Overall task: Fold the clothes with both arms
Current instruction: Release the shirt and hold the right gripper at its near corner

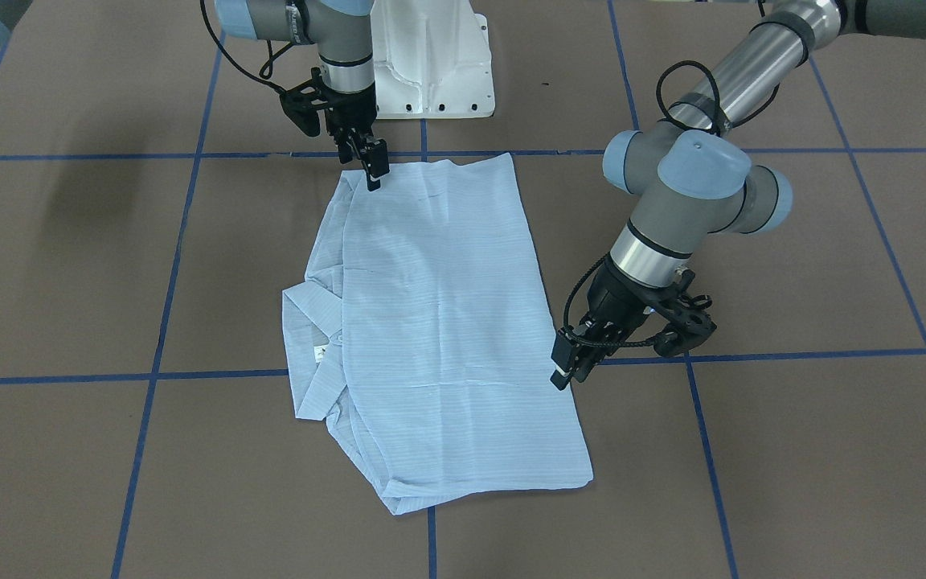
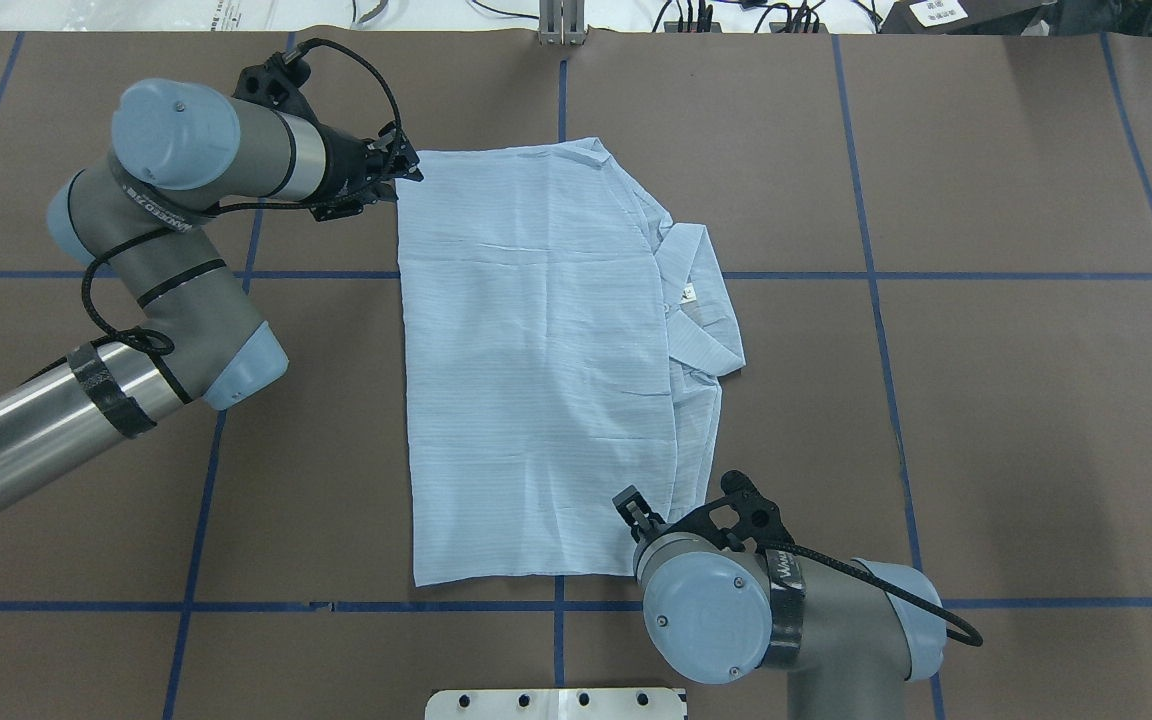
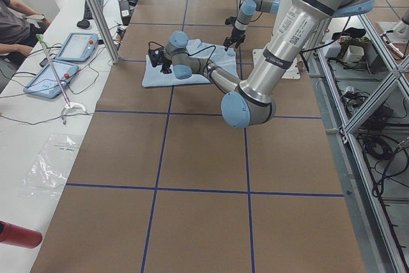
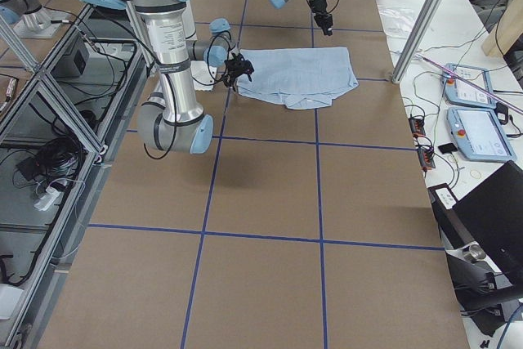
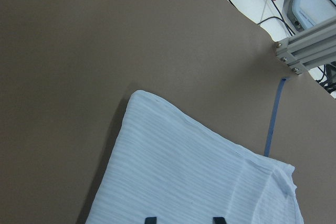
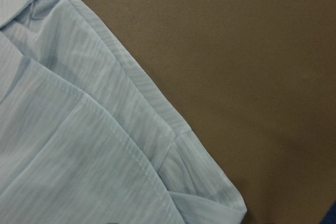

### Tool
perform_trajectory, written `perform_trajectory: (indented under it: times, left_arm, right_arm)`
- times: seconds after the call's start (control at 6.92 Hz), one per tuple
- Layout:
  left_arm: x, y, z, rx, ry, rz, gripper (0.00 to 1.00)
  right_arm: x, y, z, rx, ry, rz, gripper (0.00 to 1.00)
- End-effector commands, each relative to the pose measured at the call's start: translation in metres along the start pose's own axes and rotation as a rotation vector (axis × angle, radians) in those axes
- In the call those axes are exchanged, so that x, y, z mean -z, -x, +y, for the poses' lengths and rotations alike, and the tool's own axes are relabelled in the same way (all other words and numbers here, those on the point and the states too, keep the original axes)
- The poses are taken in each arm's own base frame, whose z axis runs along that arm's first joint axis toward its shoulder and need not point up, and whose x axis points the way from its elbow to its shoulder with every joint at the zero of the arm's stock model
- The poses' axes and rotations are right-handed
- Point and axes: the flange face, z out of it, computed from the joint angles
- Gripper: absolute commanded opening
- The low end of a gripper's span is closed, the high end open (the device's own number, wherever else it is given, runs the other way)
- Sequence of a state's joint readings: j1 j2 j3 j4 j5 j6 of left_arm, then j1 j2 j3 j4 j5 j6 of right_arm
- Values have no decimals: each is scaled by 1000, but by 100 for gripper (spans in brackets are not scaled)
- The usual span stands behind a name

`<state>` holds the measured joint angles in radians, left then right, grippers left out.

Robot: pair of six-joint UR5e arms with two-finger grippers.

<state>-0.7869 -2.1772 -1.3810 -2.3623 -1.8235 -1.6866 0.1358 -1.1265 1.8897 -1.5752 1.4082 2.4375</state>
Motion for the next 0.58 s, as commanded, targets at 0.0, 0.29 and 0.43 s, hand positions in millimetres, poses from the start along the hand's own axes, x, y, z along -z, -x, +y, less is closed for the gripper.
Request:
perform_trajectory:
  times: [0.0,0.29,0.43]
  left_arm:
    - [3,5,0,1,-1,-1,47]
    - [4,4,0,0,-1,2,47]
    - [4,4,0,0,-1,2,47]
  right_arm:
    - [-4,0,0,2,-5,3,91]
    - [-6,-1,0,3,-8,8,83]
    - [-12,-2,1,4,-14,13,83]
